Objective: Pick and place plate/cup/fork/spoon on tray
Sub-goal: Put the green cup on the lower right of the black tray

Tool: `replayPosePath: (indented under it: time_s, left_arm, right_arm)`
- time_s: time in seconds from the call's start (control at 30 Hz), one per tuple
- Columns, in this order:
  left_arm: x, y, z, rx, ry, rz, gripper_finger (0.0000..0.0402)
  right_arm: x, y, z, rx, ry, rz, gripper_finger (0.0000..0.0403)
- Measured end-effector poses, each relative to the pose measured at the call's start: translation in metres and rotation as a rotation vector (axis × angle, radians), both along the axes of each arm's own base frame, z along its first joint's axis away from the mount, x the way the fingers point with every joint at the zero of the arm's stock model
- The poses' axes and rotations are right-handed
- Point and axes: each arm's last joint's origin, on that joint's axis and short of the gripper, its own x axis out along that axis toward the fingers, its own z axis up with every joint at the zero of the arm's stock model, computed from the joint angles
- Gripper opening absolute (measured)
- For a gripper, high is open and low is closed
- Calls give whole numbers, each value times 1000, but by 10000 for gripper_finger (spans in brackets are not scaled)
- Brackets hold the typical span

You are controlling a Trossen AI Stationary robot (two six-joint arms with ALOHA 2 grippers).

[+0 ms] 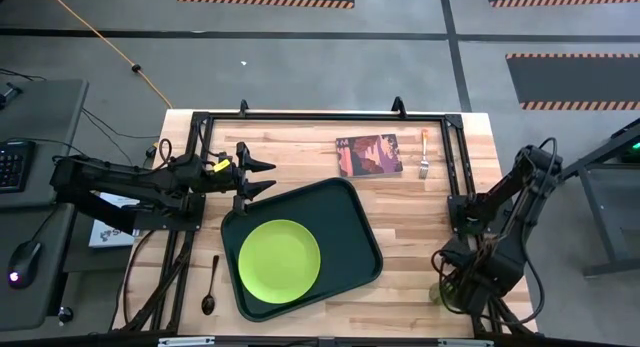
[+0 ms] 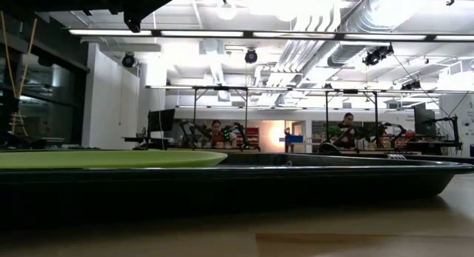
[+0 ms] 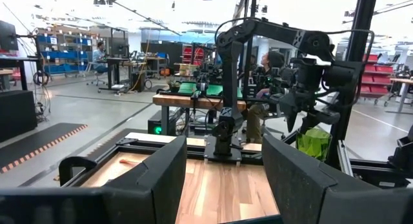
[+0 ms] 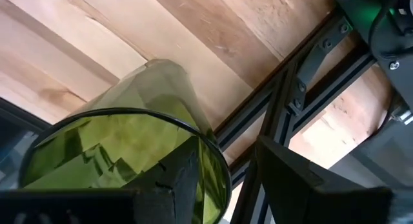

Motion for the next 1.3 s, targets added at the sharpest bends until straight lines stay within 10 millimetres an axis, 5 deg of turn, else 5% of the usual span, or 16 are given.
replayPosePath:
  time_s: [0.97, 1.3]
  left_arm:
    - [0, 0, 0, 0, 0, 0, 193]
    - [0, 0, 0, 0, 0, 0, 193]
  right_arm:
    - [2, 2, -23, -46, 6, 1, 142]
    - [2, 2, -23, -42, 14, 35, 50]
